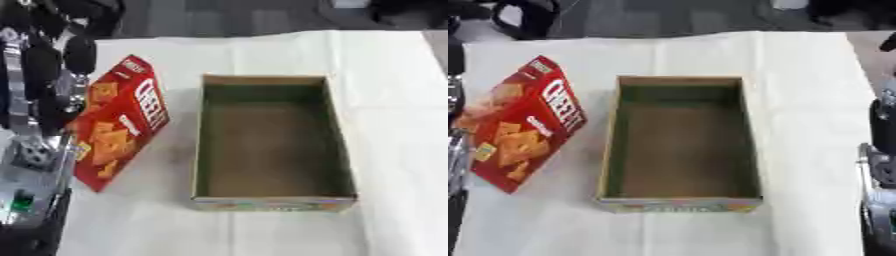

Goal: Pick up objects on the table and place them in the box.

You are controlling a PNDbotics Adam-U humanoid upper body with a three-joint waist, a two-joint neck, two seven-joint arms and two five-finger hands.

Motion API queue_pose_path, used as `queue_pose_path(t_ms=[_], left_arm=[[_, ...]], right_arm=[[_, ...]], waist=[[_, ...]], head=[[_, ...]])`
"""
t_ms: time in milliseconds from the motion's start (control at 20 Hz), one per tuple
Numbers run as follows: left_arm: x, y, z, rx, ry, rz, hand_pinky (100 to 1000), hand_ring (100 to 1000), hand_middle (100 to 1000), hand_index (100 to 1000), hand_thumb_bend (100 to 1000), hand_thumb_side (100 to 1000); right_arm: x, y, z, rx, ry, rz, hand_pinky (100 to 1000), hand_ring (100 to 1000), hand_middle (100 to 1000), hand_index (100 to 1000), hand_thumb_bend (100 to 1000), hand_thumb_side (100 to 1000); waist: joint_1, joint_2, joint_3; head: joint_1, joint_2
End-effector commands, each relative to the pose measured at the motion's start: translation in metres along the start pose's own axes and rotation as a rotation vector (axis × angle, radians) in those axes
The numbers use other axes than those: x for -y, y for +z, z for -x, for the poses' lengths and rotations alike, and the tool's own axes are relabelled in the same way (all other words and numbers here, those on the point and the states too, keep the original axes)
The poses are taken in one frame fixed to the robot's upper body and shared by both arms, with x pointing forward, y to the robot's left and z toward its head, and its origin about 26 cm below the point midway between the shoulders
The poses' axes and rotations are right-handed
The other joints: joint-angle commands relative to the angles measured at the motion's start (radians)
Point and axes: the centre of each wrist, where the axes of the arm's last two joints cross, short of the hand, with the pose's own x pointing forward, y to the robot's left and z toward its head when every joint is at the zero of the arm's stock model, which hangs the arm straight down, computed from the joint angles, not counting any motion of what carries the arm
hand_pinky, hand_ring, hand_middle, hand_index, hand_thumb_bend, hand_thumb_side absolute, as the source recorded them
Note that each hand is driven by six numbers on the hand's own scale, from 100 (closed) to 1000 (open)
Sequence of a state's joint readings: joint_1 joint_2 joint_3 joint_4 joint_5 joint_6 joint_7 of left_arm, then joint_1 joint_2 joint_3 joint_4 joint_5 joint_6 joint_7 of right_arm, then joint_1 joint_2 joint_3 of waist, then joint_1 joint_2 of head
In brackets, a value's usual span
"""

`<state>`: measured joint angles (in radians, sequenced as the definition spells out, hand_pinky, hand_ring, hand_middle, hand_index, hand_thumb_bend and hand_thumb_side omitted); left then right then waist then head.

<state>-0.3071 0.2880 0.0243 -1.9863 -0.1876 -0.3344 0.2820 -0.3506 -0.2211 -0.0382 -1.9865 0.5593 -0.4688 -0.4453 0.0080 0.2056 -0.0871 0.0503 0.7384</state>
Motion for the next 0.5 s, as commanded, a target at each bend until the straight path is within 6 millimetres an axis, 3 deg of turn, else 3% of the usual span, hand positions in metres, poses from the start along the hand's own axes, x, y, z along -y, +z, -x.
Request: queue_pose_path(t_ms=[50, 300, 400, 450, 500], left_arm=[[-0.0034, -0.0033, -0.0031, 0.018, -0.011, -0.01, 623, 593, 703, 785, 467, 687], [-0.0036, -0.0028, -0.0029, 0.014, -0.014, -0.013, 623, 594, 703, 785, 468, 685], [-0.0051, -0.0028, -0.0027, 0.01, -0.024, -0.017, 641, 605, 706, 785, 499, 661], [-0.0068, -0.003, -0.0025, 0.005, -0.039, -0.019, 667, 632, 739, 803, 603, 578], [-0.0104, -0.0039, -0.0021, -0.009, -0.074, -0.019, 664, 629, 736, 800, 592, 587]], right_arm=[[0.0026, -0.0056, -0.0017, 0.02, 0.009, 0.013, 288, 493, 560, 644, 100, 689], [0.0026, -0.0053, -0.0017, 0.018, 0.011, 0.014, 286, 491, 559, 643, 100, 688], [0.0027, -0.0053, -0.0017, 0.018, 0.012, 0.014, 286, 491, 558, 643, 100, 688], [0.0028, -0.0053, -0.0016, 0.018, 0.013, 0.014, 285, 491, 558, 642, 100, 688], [0.003, -0.0053, -0.0016, 0.018, 0.014, 0.014, 285, 491, 558, 642, 100, 688]], waist=[[0.001, -0.009, -0.001], [0.003, -0.006, -0.001], [0.004, -0.006, -0.001], [0.004, -0.006, -0.001], [0.005, -0.005, -0.001]], head=[[0.01, 0.011], [0.011, 0.017], [0.011, 0.018], [0.011, 0.019], [0.013, 0.019]])
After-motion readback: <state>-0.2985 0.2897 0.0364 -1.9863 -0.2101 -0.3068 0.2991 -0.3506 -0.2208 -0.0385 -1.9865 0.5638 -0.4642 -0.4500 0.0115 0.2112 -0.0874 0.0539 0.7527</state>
